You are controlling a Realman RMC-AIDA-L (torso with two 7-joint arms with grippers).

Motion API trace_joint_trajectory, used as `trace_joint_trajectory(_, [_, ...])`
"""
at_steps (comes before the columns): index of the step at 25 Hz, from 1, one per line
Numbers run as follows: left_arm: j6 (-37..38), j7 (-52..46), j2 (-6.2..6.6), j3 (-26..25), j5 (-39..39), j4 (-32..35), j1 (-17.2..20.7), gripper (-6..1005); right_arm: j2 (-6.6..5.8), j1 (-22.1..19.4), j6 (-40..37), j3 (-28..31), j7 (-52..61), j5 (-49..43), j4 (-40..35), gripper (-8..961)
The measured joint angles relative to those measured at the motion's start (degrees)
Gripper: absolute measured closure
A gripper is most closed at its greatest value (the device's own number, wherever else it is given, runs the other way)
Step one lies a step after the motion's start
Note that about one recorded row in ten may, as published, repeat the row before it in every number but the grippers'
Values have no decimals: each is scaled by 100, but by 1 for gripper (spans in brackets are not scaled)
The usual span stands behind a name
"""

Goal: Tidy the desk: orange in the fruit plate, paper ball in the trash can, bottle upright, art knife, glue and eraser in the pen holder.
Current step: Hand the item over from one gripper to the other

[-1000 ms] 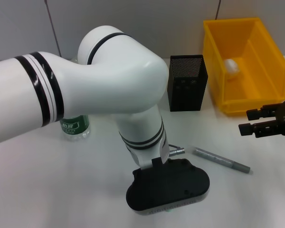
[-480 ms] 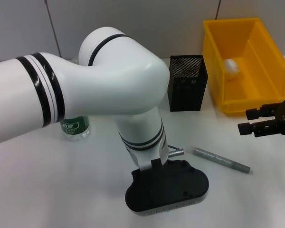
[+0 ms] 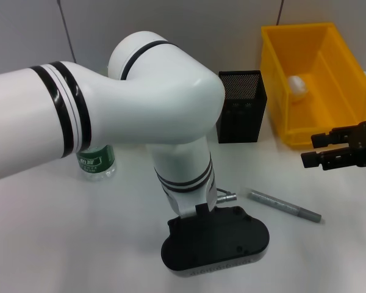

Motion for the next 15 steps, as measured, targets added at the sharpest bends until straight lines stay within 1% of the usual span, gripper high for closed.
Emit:
trace_joint_trajectory(4, [-18,9,0,11,-33,-53,-6,732,0,7,6,-4,2,0,3,178])
trace_joint_trajectory(15, [-28,43,0,11,-36,-38,0,779,0,6,10,-10,2,0,16,178])
